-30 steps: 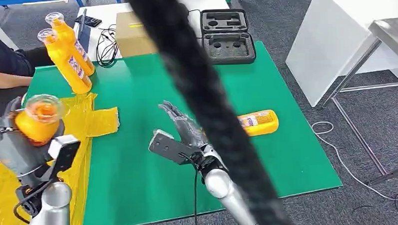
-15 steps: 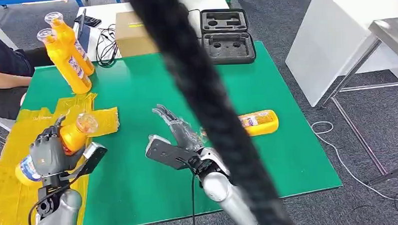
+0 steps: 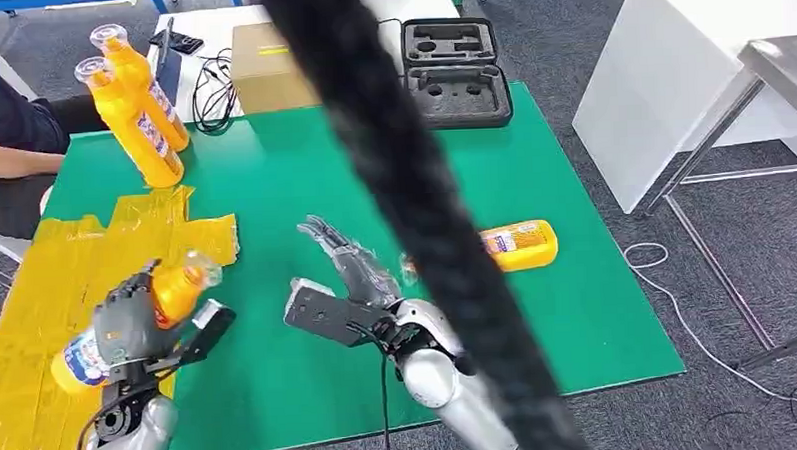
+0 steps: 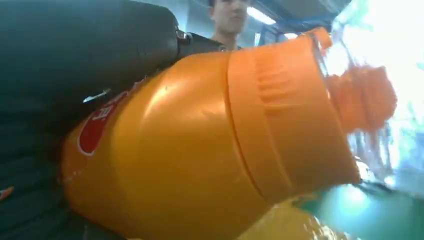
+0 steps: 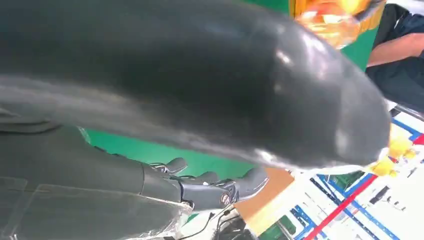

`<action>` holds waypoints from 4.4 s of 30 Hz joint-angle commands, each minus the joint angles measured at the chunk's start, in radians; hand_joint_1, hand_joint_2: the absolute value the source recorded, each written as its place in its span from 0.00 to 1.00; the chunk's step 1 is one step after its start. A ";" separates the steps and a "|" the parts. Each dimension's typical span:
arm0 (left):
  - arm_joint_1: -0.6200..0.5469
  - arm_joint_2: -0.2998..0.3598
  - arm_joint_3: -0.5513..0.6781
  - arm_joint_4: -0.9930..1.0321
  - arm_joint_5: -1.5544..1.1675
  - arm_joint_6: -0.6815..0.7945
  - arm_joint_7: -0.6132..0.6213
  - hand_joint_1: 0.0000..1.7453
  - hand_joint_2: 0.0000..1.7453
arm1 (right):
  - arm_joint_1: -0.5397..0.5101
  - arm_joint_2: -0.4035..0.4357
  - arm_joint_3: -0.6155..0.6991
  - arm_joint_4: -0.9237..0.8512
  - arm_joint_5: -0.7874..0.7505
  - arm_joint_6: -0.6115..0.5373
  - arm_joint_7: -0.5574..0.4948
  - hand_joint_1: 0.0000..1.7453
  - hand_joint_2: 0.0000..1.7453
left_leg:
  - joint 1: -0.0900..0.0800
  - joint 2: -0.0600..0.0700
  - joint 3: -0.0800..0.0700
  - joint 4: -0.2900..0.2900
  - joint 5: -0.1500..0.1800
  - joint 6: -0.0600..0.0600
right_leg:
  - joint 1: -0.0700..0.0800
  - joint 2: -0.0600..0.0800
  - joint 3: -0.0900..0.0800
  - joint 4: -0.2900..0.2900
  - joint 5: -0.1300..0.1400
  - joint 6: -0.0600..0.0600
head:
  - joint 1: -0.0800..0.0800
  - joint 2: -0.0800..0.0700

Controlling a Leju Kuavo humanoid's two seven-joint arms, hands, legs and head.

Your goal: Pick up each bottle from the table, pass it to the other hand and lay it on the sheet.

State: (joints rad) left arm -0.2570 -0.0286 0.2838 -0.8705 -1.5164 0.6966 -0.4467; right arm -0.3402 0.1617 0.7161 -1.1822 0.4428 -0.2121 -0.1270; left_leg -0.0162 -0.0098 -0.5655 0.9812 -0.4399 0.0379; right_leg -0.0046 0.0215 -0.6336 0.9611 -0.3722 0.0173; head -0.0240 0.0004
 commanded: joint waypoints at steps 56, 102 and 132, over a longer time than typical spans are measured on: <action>0.121 -0.067 -0.315 -0.645 1.750 -0.328 -0.251 0.00 0.00 | -0.003 -0.174 -0.119 -0.045 0.197 0.019 0.087 0.00 1.00 | 0.000 -0.007 0.005 0.001 -0.002 -0.003 | 0.000 -0.007 0.007 0.000 -0.002 0.000 | 0.000 0.000; 0.140 -0.074 -0.245 -0.633 1.712 -0.388 -0.251 0.00 0.00 | 0.210 -0.684 -0.561 -0.140 0.672 0.312 0.088 0.00 1.00 | -0.006 -0.007 0.005 0.000 -0.004 0.004 | -0.005 -0.007 0.006 -0.002 -0.003 0.004 | -0.001 0.000; 0.095 -0.079 -0.266 -0.585 1.720 -0.396 -0.251 0.00 0.00 | 0.008 -0.554 -0.516 0.123 0.745 0.205 0.072 0.00 1.00 | -0.006 -0.006 0.005 0.000 -0.003 0.006 | -0.005 -0.008 0.007 -0.002 -0.003 0.004 | -0.001 0.000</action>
State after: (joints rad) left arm -0.1258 -0.0992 0.0244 -1.5152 0.1995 0.2960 -0.7015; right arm -0.2739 -0.4330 0.1850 -1.1509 1.1852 -0.0076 -0.0511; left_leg -0.0230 -0.0182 -0.5652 0.9815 -0.4409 0.0467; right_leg -0.0105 0.0139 -0.6313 0.9604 -0.3741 0.0218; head -0.0252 0.0004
